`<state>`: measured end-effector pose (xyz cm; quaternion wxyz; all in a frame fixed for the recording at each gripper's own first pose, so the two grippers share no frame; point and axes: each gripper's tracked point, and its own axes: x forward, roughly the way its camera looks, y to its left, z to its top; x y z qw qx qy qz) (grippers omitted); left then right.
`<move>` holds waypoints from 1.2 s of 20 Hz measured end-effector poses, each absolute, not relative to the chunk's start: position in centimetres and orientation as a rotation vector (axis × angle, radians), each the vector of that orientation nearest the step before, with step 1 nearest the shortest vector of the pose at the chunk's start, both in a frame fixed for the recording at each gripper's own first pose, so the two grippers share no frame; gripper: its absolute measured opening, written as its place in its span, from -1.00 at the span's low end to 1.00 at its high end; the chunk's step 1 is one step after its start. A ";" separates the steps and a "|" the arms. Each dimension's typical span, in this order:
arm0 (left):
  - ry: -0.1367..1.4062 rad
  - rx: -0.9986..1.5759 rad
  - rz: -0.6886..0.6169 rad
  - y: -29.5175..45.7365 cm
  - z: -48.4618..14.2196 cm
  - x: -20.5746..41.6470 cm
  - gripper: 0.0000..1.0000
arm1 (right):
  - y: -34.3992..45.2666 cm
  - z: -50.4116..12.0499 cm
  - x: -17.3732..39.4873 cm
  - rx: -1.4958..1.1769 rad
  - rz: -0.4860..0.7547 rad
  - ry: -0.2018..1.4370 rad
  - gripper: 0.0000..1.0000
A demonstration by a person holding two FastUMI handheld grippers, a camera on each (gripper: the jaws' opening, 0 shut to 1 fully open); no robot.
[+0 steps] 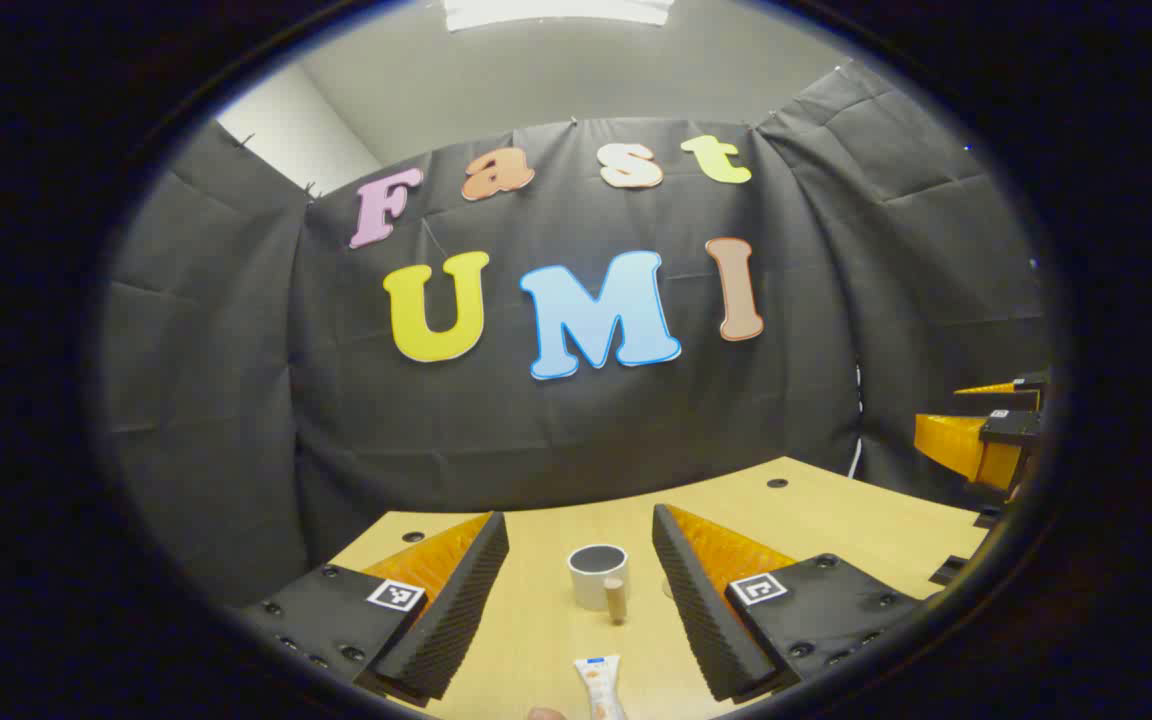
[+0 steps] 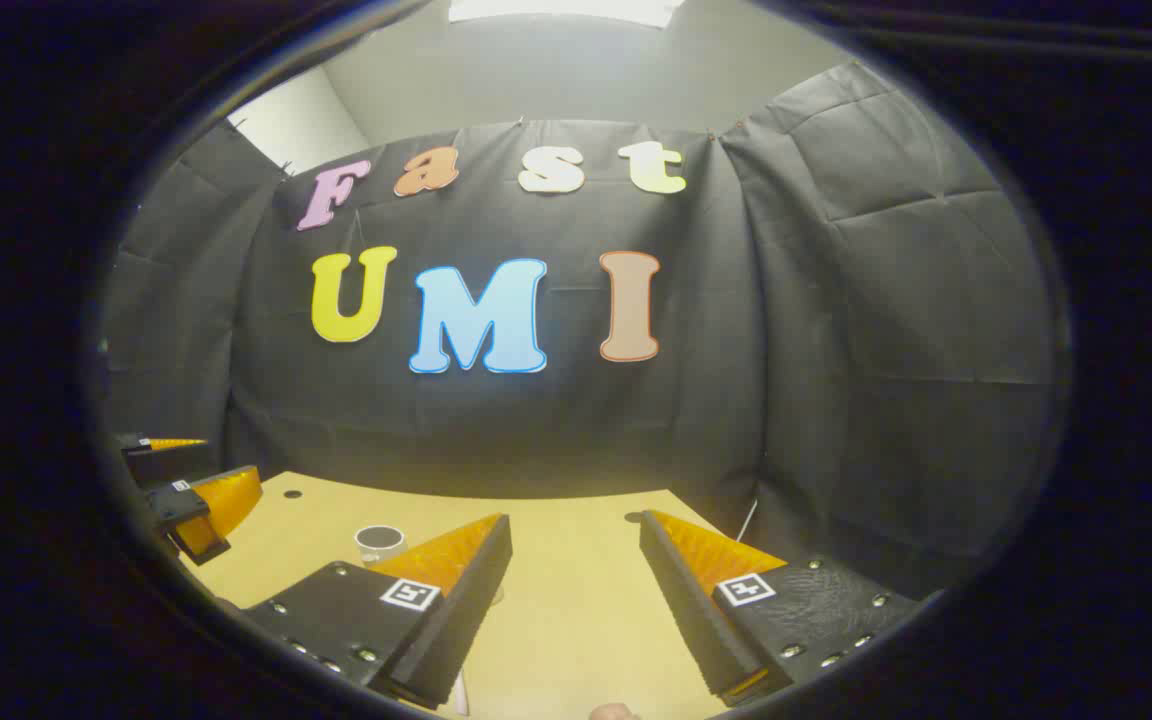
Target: Put the toothbrush and toothpaste on the desktop into the cup, then pick up the cup and place it on the coaster on the desktop.
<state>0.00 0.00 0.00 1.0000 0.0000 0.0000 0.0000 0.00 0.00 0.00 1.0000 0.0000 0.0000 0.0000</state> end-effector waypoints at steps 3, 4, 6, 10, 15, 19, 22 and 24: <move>0.012 -0.038 -0.002 1.1 -0.1 0.7 0.90 | 1.7 -0.8 0.6 -0.014 0.025 0.053 0.71; 0.022 -0.042 0.004 1.4 -0.3 0.8 0.90 | 2.1 -1.1 0.7 -0.009 0.033 0.074 0.71; 0.006 -0.047 -0.009 0.9 0.0 0.8 0.92 | 2.4 -1.5 0.9 0.001 0.035 0.099 0.71; -0.021 -0.025 -0.009 0.7 0.2 1.0 0.90 | 2.6 -2.1 1.1 -0.023 0.050 0.129 0.71; -0.010 -0.037 -0.003 1.0 0.2 1.2 0.90 | 3.3 -2.5 1.4 -0.027 0.087 0.148 0.71; 0.025 -0.029 -0.034 0.5 -0.7 1.5 0.90 | 4.2 -4.7 1.9 -0.036 0.118 0.234 0.71; 0.117 -0.065 -0.067 -1.2 -3.9 2.0 0.92 | 5.2 -7.2 1.9 -0.048 0.144 0.326 0.71; 0.173 -0.097 -0.075 -1.4 -5.9 2.1 0.92 | 6.0 -9.5 2.0 -0.058 0.164 0.417 0.71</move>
